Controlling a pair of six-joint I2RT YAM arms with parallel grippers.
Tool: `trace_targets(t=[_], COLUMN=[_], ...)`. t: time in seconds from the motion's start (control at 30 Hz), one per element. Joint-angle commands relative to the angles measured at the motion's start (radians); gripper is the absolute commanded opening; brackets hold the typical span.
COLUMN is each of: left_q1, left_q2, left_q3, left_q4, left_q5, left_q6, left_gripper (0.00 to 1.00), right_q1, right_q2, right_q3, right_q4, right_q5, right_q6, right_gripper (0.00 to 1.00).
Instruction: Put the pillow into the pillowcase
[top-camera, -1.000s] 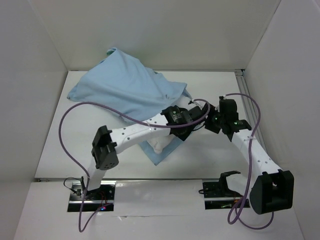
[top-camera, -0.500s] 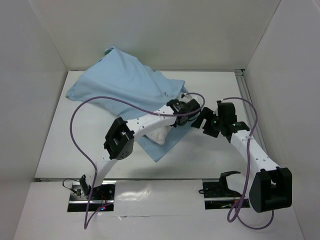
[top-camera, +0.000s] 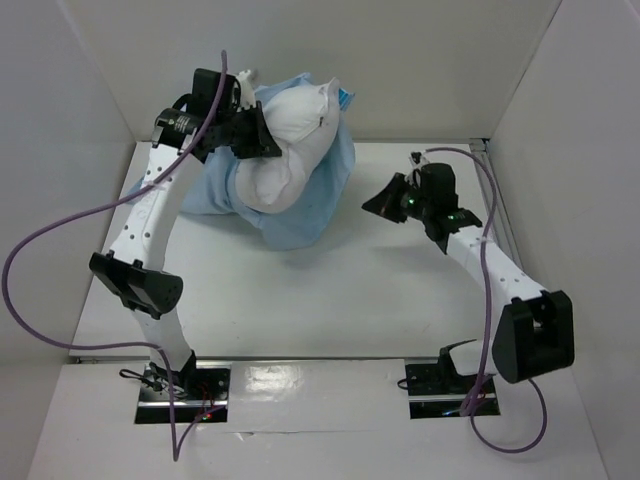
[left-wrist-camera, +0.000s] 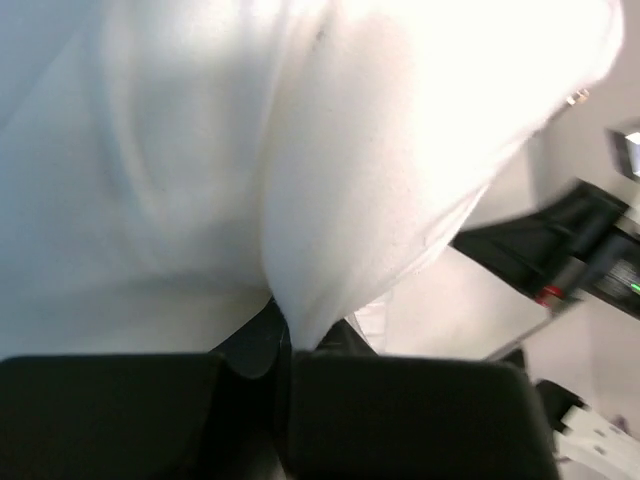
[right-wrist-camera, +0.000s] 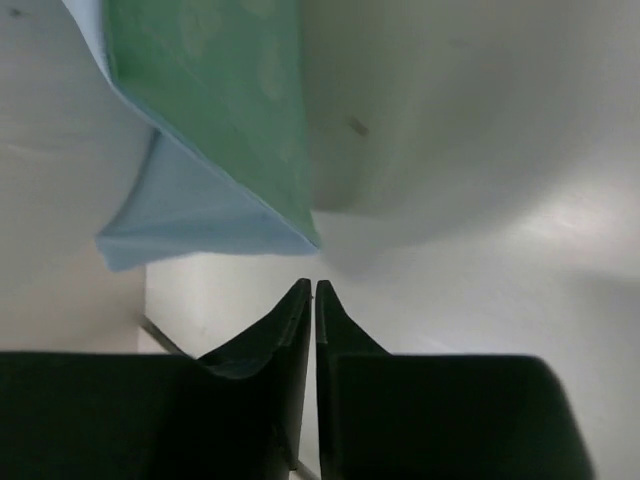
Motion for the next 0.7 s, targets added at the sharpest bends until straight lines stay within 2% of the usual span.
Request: trace_targets(t=[0.0, 0.1, 0.2, 0.4, 0.5, 0.67], left_q1=[0.012, 0.023, 0.032, 0.032, 0.032, 0.032], left_q2=[-0.014, -0.014, -0.014, -0.023, -0.033, -0.072], left_q3=[0.006, -0.004, -0.004, 0.005, -0.006, -0.049], left_q4=[0.114, 0.136, 0.145, 0.173, 0.189, 0.203], left_q5=[0.199, 0.215, 0.224, 0.204, 0.224, 0.233], left_q6=[-0.061, -0.086, -0.095, -0.113, -0.123, -0.123], left_gripper=[0.0, 0.0, 0.0, 0.0, 0.0, 0.0], right_q1=[0.071, 0.144, 0.195, 0.277, 0.277, 0.277], right_q2=[0.096, 0.172, 0.213, 0.126, 0.223, 0.411], right_q3=[0.107, 0.185, 0.208, 0.139, 0.197, 0.299], right_q4=[0.229, 0.347, 0.403, 0.432, 0.391, 0.493], right_q5=[-0.037, -0.009, 0.028, 0.233, 0.224, 0.249], right_q6=[0.085, 0.127, 0.18, 0.18, 0.17, 0.205], right_gripper=[0.09, 0.01, 0.0, 0.0, 0.0, 0.0])
